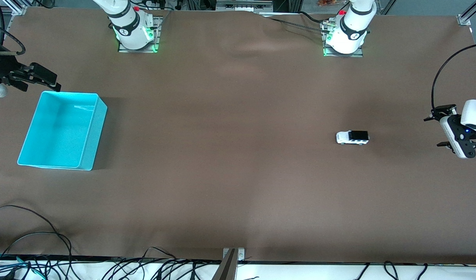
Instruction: Wind and store white jeep toy
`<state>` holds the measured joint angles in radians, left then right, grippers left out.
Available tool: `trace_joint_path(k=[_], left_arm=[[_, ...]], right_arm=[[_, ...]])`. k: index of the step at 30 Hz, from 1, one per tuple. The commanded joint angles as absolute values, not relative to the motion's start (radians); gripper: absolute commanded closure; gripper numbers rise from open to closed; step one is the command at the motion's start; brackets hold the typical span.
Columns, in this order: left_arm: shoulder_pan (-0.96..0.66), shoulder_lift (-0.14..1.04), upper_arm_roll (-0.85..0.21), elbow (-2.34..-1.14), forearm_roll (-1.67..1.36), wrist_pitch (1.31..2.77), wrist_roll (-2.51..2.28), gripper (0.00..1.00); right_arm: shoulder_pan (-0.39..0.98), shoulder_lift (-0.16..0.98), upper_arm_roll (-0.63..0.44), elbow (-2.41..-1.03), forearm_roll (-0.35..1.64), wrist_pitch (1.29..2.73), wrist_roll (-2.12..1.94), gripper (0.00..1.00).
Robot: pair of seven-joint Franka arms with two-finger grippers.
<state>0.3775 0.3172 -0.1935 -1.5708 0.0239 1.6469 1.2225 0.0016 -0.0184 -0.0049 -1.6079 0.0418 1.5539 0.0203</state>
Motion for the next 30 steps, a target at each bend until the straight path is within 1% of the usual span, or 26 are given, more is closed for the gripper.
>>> trace_joint_path(k=[1,20,30], left_arm=[[0.351,0.258,-0.215,-1.572,0.049,1.591,1.068,0.00],[0.180,0.106,-0.201,-1.537,0.081,1.588,0.664,0.00],[0.101,0.069,-0.095,-1.526,0.075,1.597,0.607,0.00]], right_arm=[[-0.002,-0.009,-0.008,-1.583,0.060,1.543,0.002,0.00],[-0.002,-0.011,-0.006,-1.583,0.060,1.540,0.003,0.00],[-0.002,-0.011,-0.006,-1.583,0.060,1.539,0.003,0.00]])
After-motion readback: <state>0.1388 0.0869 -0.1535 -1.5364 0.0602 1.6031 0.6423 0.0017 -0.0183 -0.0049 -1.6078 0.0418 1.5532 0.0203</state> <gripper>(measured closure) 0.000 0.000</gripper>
